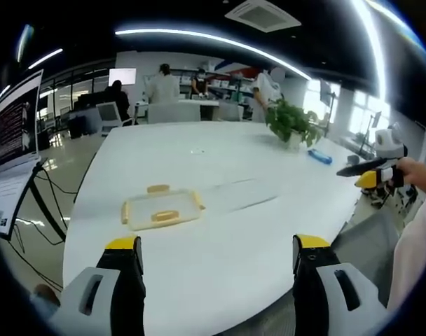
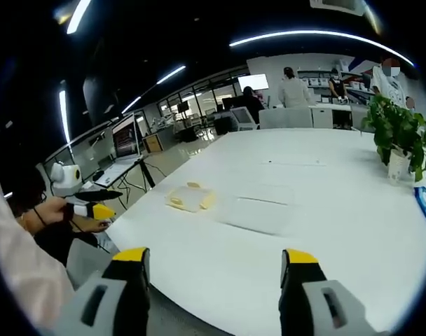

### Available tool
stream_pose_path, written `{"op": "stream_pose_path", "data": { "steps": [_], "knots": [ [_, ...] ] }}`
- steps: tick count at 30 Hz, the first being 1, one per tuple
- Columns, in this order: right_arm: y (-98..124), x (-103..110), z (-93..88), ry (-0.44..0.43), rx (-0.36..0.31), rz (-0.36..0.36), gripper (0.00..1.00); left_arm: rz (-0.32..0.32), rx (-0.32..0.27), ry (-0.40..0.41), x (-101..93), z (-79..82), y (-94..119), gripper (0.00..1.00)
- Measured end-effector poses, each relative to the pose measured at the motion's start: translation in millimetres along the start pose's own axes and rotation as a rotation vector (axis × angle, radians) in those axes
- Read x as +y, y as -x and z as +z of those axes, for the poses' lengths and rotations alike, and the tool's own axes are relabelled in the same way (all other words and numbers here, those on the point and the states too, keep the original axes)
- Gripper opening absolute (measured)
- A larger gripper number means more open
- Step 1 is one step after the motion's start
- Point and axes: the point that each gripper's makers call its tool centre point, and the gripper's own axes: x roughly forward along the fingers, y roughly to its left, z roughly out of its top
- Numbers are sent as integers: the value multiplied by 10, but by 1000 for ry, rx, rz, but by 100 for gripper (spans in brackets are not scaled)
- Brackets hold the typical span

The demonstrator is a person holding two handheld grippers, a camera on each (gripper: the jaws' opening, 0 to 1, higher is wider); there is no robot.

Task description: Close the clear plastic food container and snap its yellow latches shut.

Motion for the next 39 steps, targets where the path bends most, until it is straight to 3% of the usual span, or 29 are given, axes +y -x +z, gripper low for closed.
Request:
{"op": "stream_pose_path", "data": {
  "steps": [7, 10, 18, 29, 39],
  "knots": [
    [13, -39, -44, -6, 14, -10, 76, 3, 13, 6, 7, -56, -8, 88],
    [5, -60, -54, 45, 31, -31, 76, 3, 14, 2, 8, -53, -9, 87],
    [-13, -20, -20, 32, 19, -5, 76, 8, 6, 7, 14, -39, -12, 87],
    [-9, -42, -25, 26, 22, -7, 76, 14, 40, -16, 73, -108, -14, 87],
    [-43, -33, 10, 42, 33, 6, 76, -36, 105, -132, 155, -110, -138, 87]
  ]
}}
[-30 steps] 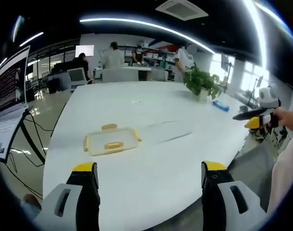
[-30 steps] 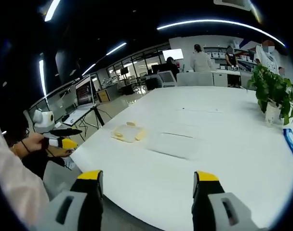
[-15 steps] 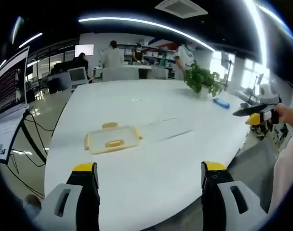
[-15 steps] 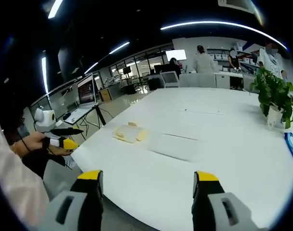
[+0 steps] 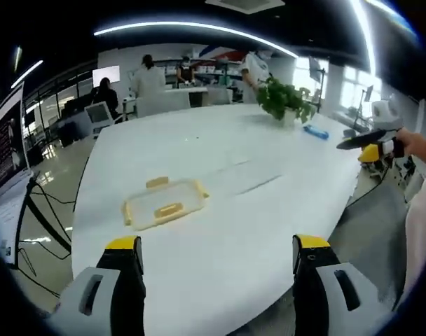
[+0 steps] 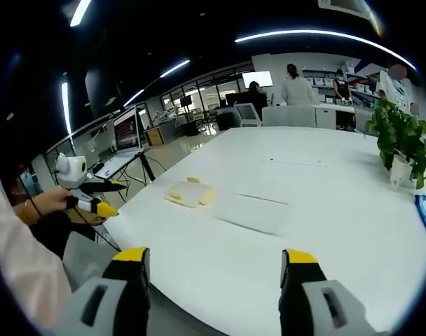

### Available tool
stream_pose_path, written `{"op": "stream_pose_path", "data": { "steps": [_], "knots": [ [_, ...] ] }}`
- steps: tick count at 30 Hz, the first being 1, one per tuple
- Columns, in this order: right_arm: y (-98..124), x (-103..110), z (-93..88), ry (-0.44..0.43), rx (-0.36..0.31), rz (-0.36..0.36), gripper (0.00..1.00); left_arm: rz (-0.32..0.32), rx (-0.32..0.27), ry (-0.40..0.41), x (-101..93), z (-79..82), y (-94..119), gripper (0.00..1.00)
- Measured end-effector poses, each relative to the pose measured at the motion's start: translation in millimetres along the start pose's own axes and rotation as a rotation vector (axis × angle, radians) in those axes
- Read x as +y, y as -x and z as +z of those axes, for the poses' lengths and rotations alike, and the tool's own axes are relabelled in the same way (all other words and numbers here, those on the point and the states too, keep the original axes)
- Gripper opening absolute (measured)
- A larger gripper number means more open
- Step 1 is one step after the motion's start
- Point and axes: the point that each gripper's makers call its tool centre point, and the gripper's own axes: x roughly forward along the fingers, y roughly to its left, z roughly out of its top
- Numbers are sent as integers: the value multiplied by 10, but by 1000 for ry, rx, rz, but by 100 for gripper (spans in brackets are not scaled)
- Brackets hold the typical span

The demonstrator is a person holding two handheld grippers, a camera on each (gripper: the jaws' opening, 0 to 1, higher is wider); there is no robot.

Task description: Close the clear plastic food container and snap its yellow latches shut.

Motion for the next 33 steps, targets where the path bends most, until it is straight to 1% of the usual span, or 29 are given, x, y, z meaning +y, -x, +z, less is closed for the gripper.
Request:
{"op": "stream_pose_path", "data": {
  "steps": [1, 3, 5, 11, 16, 22, 26, 30, 33],
  "knots": [
    [-7, 3, 7, 11, 4, 4, 76, -3, 3, -8, 10, 5, -7, 87],
    [-42, 21, 11, 77, 43, 35, 76, -16, 15, -36, 56, 25, -46, 87],
    [-76, 16, 58, 110, 52, 41, 76, -28, 27, -61, 99, 37, -83, 88],
    [-218, 44, 208, 150, 54, 77, 76, -46, 54, -126, 286, 96, -195, 87],
    [-394, 102, 295, 202, 74, 112, 76, -53, 68, -158, 447, 143, -275, 87],
    [-605, 165, 406, 258, 93, 155, 76, -71, 97, -197, 582, 144, -381, 87],
    [-777, 216, 490, 300, 106, 191, 76, -88, 111, -213, 667, 157, -475, 87],
    [-974, 276, 555, 338, 121, 227, 76, -95, 145, -243, 783, 131, -579, 86],
    [-1119, 335, 613, 364, 127, 257, 76, -102, 160, -260, 869, 133, -643, 86]
  ]
}}
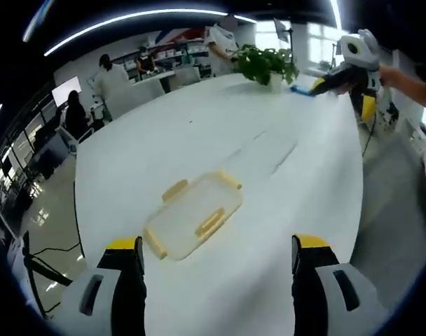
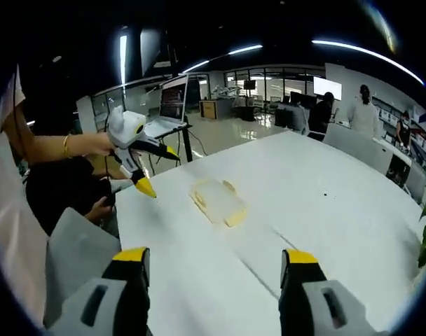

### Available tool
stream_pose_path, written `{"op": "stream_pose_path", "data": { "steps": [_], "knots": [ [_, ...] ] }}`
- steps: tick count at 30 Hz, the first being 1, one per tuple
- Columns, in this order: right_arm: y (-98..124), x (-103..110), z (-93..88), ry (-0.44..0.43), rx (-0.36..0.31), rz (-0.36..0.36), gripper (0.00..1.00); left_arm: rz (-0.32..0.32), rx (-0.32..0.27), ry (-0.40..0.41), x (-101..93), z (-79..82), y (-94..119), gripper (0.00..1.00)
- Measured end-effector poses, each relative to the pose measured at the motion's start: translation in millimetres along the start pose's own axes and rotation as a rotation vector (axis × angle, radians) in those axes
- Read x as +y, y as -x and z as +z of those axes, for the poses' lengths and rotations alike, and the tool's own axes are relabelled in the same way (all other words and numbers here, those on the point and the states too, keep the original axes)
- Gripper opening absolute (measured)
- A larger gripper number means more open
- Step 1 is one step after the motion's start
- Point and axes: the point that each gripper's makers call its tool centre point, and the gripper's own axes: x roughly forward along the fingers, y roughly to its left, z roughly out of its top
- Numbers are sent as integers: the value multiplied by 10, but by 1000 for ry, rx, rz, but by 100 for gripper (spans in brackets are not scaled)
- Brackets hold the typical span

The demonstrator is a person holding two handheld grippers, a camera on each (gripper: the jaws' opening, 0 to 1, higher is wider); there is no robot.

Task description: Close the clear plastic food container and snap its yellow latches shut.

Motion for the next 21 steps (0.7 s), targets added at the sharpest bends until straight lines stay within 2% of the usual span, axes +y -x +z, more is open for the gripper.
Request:
{"op": "stream_pose_path", "data": {
  "steps": [4, 6, 7, 10, 16, 18, 21],
  "knots": [
    [-162, -6, 110, 20, 4, 33, 76, -11, 14, -2, 119, -13, -53, 85],
    [-243, 41, 237, -26, -33, 87, 75, -38, 33, -43, 132, -34, -73, 86],
    [-268, 30, 258, -26, -32, 91, 74, -64, 56, -87, 130, -66, -85, 85],
    [-380, 0, 285, 25, -1, 93, 74, -40, 78, -226, 259, -81, -134, 82],
    [-658, -13, 404, 32, 9, 137, 75, -71, 100, -229, 385, -89, -285, 82],
    [-757, -22, 450, 21, 16, 152, 75, -92, 152, -232, 416, -150, -306, 83],
    [-871, -53, 472, 83, 56, 165, 75, -94, 170, -264, 482, -163, -340, 83]
  ]
}}
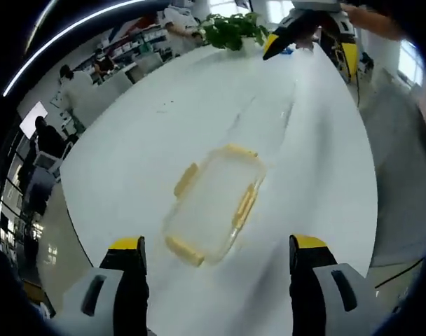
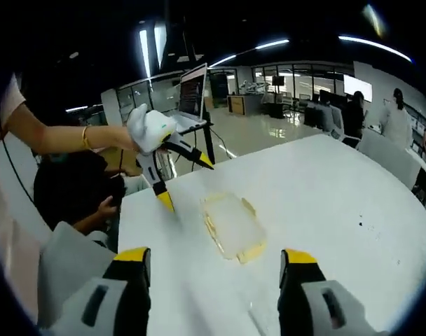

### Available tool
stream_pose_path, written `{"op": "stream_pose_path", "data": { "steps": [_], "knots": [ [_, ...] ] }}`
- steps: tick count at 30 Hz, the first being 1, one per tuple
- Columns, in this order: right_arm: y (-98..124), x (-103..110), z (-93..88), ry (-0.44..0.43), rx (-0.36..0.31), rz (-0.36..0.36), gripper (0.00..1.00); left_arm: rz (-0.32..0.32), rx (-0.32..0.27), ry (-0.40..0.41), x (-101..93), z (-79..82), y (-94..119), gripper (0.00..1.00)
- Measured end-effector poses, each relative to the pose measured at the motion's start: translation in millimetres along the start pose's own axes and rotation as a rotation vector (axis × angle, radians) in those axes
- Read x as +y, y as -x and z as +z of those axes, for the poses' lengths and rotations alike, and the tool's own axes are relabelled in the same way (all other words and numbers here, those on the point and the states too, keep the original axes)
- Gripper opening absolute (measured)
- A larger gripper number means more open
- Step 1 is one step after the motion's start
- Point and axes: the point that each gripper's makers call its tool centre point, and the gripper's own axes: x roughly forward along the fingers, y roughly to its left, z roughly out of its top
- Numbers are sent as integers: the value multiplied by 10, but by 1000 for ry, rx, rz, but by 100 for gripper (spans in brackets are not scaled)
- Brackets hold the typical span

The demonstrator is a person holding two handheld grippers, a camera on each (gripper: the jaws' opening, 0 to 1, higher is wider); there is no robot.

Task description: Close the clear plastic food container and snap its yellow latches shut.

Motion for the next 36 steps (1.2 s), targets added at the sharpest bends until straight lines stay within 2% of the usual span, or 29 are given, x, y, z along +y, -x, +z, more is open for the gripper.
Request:
{"op": "stream_pose_path", "data": {
  "steps": [4, 6, 7, 10, 13, 18, 23, 28, 33, 36],
  "knots": [
    [-200, -134, -5, 22, 18, 10, 75, -24, 2, 37, 76, -29, -60, 82],
    [-337, -176, -127, 13, 65, 19, 75, -42, -11, 56, 79, -9, -81, 82],
    [-412, -171, -213, 38, 103, 36, 75, -50, -16, 65, 89, -5, -103, 82],
    [-557, -183, -301, 62, 143, 47, 75, -68, -11, 67, 105, -30, -178, 79],
    [-725, -236, -334, 51, 163, 52, 75, -89, 4, 55, 103, -68, -262, 79],
    [-909, -327, -380, 69, 202, 59, 74, -125, 27, 30, 99, -125, -413, 79],
    [-1088, -448, -463, 63, 255, 59, 74, -155, 41, 45, 130, -173, -537, 78],
    [-1216, -498, -563, 53, 297, 70, 74, -162, 51, 36, 152, -209, -579, 78],
    [-1299, -530, -615, 108, 335, 60, 73, -160, 74, 23, 179, -294, -616, 78],
    [-1307, -602, -722, 218, 409, 27, 73, -168, 75, 8, 182, -308, -622, 77]
  ]
}}
